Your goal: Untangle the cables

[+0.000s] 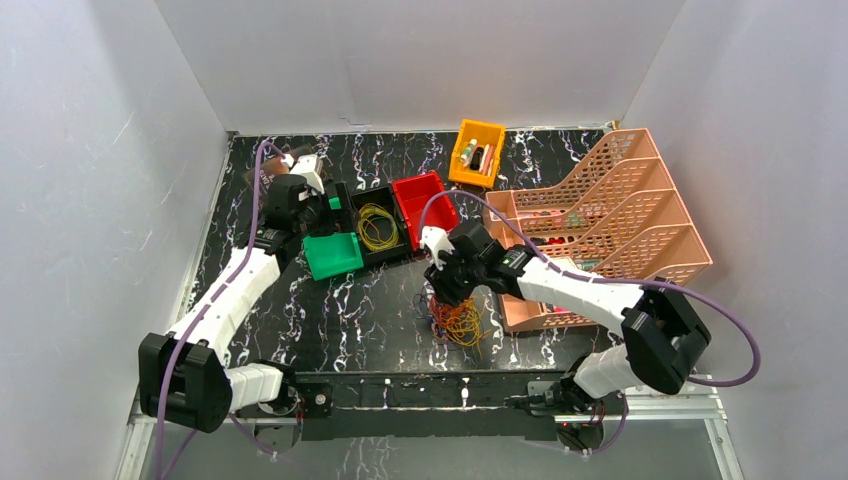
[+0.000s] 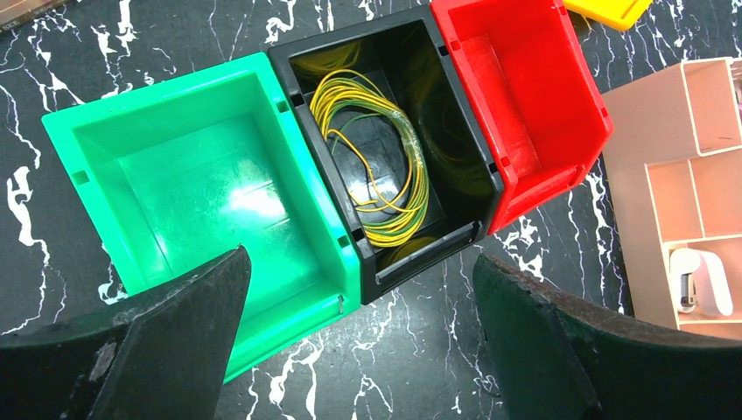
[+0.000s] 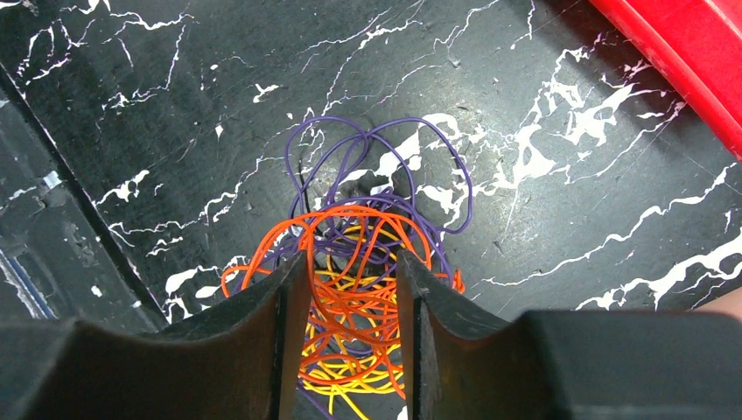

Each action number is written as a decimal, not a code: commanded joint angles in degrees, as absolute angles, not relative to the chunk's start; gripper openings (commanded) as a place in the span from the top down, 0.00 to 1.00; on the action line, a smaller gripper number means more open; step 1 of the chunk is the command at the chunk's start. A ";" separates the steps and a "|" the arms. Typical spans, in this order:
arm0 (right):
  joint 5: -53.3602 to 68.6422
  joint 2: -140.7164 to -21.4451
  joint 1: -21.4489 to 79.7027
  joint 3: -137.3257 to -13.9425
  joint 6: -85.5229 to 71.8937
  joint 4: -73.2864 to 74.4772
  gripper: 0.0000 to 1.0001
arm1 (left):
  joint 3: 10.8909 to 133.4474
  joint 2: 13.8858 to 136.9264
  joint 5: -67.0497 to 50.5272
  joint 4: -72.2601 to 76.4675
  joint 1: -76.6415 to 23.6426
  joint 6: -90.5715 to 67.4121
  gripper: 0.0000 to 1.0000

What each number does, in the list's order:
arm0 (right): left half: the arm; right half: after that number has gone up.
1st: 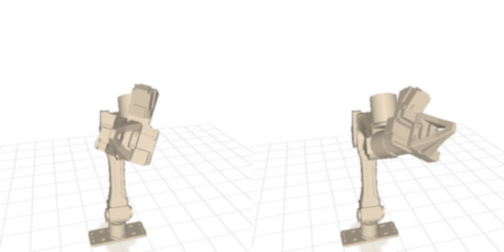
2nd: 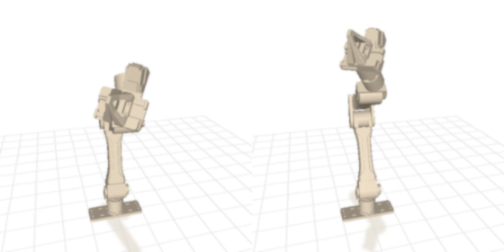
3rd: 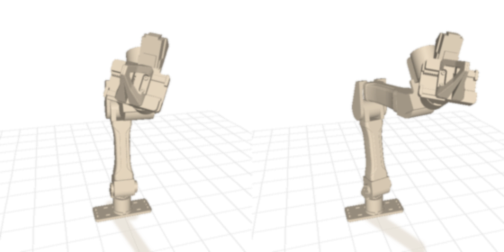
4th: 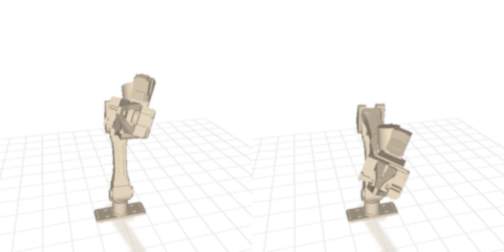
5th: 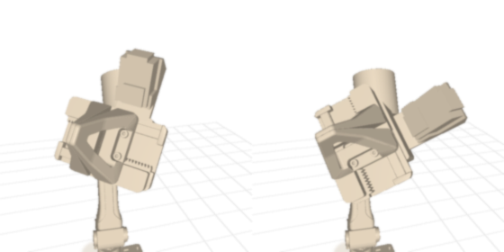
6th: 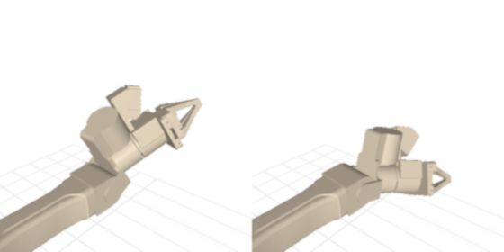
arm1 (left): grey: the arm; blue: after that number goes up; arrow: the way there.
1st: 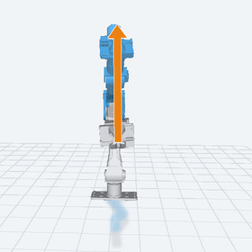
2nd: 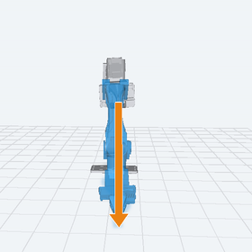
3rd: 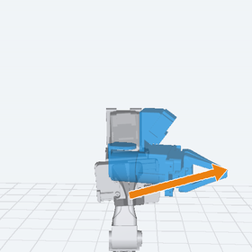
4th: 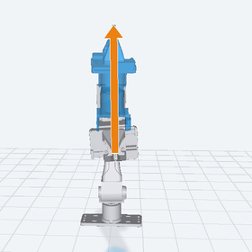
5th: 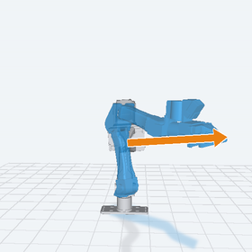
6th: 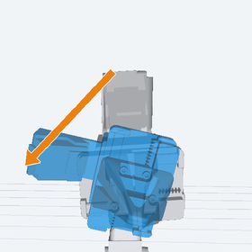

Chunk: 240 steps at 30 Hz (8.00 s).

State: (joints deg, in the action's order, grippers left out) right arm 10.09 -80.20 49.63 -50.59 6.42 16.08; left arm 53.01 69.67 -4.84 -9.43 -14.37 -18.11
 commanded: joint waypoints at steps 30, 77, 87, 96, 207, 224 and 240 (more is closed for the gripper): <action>3.91 -69.22 49.90 -56.26 -3.33 16.97 1.00 | 49.63 61.82 -17.03 1.25 -14.11 -19.84 0.02; -3.24 -63.08 47.99 -64.50 -18.34 20.68 1.00 | 30.00 81.53 -15.19 61.01 -49.42 -18.26 0.17; -3.31 -58.90 47.99 -65.31 -19.22 18.11 1.00 | 32.50 89.43 -19.23 64.88 -50.31 -24.85 0.51; -5.54 -52.64 47.94 -66.25 -18.88 14.73 1.00 | 29.35 91.74 -21.67 65.37 -50.83 -26.98 0.70; -7.82 -93.26 36.66 -95.59 -7.83 1.24 1.00 | 47.51 53.71 20.82 -25.66 -30.18 -22.87 0.02; -3.95 -103.05 35.52 -94.37 -9.31 -1.79 0.99 | 44.35 51.76 22.83 -23.26 -30.16 -21.89 0.02; -4.43 -104.06 34.26 -86.93 -9.13 0.26 0.95 | 44.36 52.48 22.98 -23.01 -30.16 -21.63 0.02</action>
